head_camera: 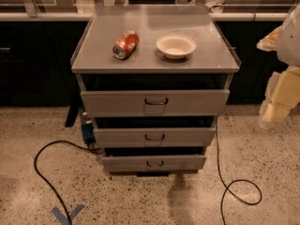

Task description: Open middle drawer

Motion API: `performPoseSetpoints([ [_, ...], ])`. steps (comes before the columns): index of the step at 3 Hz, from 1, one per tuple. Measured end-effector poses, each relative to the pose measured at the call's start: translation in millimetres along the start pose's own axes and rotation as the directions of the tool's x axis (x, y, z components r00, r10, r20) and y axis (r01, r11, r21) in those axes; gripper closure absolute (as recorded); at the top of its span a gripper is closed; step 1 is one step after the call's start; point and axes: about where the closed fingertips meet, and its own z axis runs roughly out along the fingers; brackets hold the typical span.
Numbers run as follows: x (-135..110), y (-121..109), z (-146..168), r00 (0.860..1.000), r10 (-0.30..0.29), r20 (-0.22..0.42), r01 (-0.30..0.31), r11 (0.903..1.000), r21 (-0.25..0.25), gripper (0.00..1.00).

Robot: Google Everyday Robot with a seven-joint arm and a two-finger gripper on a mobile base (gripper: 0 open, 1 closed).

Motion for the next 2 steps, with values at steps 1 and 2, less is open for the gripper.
performPoseSetpoints([
  [1,0.0,0.0,0.0,1.000,0.000,0.000,0.000,1.0000,0.000,0.00],
  [2,-3.8,5.4,11.1,1.000,0.006,0.014,-0.006,0.9999,-0.014,0.00],
])
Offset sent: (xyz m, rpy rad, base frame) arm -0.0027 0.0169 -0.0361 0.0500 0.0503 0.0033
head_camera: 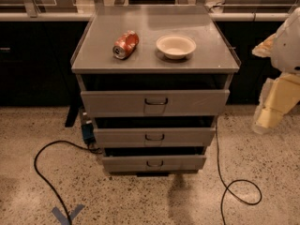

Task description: Open middle drawer

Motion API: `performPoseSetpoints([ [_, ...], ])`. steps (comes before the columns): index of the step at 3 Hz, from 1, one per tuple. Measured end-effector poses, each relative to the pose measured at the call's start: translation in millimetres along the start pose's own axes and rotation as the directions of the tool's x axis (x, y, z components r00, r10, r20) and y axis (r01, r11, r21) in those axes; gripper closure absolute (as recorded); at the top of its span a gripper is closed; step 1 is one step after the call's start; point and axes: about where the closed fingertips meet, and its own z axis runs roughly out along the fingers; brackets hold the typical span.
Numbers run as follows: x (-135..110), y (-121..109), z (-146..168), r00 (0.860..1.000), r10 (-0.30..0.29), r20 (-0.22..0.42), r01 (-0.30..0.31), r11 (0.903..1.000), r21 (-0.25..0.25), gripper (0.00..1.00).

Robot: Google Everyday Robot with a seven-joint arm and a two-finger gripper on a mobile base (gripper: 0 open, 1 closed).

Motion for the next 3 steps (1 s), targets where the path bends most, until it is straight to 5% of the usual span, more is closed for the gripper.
performPoseSetpoints([
  [1,-4.7,16.7,38.3,0.999,-0.009,0.050,0.011,0.9990,-0.044,0.00],
  [3,-6.5,51.5,178.8,0.982,0.045,0.182,-0.023,0.9926,-0.119,0.00],
])
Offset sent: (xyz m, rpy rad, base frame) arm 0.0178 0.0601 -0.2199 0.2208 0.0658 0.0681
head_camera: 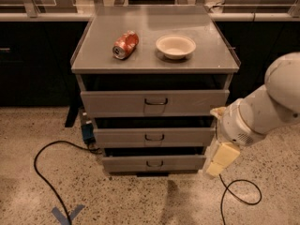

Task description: Open middle drawer

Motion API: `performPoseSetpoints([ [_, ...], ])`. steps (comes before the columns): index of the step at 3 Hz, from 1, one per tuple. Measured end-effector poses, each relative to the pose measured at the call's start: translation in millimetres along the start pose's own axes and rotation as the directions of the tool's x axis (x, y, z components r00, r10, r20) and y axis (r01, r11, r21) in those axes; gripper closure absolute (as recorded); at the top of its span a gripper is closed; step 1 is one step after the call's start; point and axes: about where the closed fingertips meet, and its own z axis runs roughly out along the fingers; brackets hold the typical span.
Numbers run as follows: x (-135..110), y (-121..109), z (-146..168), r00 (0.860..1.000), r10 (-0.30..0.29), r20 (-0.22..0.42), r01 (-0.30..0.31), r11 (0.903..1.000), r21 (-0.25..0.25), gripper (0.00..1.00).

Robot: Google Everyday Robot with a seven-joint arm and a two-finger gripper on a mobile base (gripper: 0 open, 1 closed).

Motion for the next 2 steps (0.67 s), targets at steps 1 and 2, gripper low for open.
performPoseSetpoints([
  [1,-2.5,-7.7,4.9,1.000,0.002,0.016,-0.003,0.9995,0.033,0.00],
  [2,-2.4,-6.8,4.9,1.000,0.002,0.014,-0.002,0.9995,0.030,0.00],
])
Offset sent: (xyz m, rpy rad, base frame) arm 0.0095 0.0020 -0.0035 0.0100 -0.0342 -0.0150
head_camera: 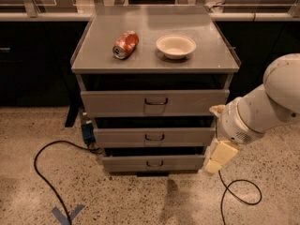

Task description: Open middle drawer

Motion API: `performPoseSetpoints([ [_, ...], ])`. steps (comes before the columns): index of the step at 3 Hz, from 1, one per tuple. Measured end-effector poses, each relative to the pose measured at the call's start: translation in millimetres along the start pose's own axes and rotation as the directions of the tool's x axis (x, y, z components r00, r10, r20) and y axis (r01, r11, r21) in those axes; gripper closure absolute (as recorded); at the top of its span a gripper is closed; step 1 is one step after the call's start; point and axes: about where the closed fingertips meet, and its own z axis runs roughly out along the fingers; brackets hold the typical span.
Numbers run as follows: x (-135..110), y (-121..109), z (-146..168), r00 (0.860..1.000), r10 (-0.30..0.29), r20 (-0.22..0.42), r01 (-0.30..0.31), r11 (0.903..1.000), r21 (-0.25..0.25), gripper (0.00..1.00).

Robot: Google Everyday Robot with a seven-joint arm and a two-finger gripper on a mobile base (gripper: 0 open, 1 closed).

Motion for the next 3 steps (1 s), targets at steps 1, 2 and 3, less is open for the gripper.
performPoseSetpoints([
  [1,1.8,2.9,4.3,1.000,0.009,0.010,-0.009,0.9999,-0.005,0.00],
  [2,-6.1,18.3,50.8,0.998,-0.003,0.069,0.006,0.9989,-0.046,0.00],
  [3,-31.8,25.3,98.3,0.989,-0.042,0.144,0.052,0.9965,-0.065,0.00],
])
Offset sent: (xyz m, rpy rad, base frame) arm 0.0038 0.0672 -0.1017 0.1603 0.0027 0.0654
